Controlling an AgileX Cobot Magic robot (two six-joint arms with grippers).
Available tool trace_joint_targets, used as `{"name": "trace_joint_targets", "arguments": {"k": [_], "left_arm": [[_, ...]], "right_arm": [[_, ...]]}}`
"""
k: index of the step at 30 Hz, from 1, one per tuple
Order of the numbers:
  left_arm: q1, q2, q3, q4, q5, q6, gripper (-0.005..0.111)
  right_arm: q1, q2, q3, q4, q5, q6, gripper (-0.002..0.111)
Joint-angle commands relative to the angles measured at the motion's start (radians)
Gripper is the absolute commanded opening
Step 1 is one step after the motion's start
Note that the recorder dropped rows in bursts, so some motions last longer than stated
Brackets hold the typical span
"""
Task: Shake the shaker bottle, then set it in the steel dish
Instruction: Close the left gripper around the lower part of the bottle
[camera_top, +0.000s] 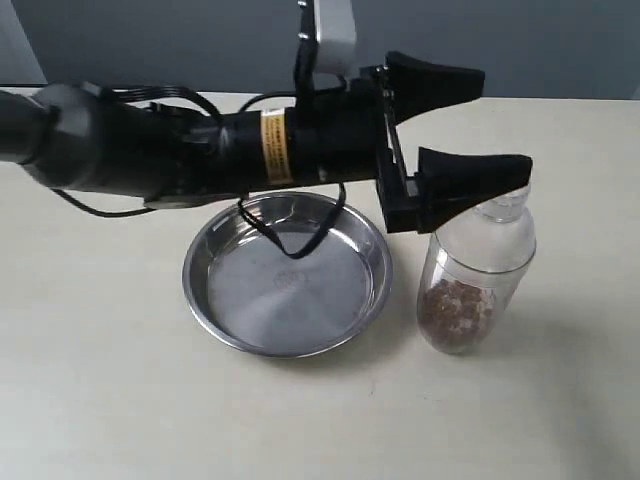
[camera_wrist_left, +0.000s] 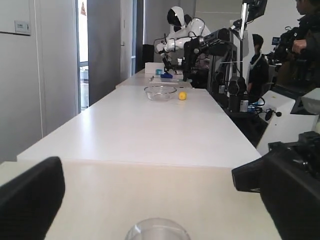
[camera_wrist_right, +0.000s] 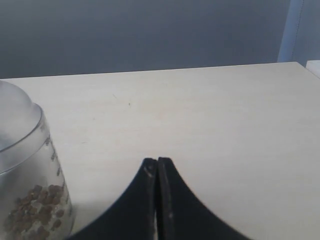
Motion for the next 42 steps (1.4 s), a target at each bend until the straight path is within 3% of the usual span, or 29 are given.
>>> {"name": "trace_joint_targets", "arguments": {"k": [1, 17, 22, 29, 42], "left_arm": [[-0.024, 0.110, -0.079, -0.007, -0.011, -0.006, 0.106], [-0.036, 0.416, -0.188, -0.021, -0.011, -0.007, 0.106], [-0.064, 0.428, -0.220, 0.005, -0.007, -0.005, 0.106], [-0.098, 0.436, -0.256, 0.016, 0.116, -0.012, 0.106], [-0.097, 0.517, -0.262, -0.080, 0.073, -0.033, 0.106]], "right_arm": [[0.001, -0.004, 0.002, 0.001, -0.011, -0.002, -0.001], [0.001, -0.004, 0.002, 0.003, -0.011, -0.002, -0.001], [0.001, -0.004, 0.002, 0.003, -0.011, -0.002, -0.001], [0.001, -0.004, 0.002, 0.003, -0.011, -0.002, -0.001], [0.001, -0.004, 0.002, 0.003, -0.011, -0.002, -0.001]]}}
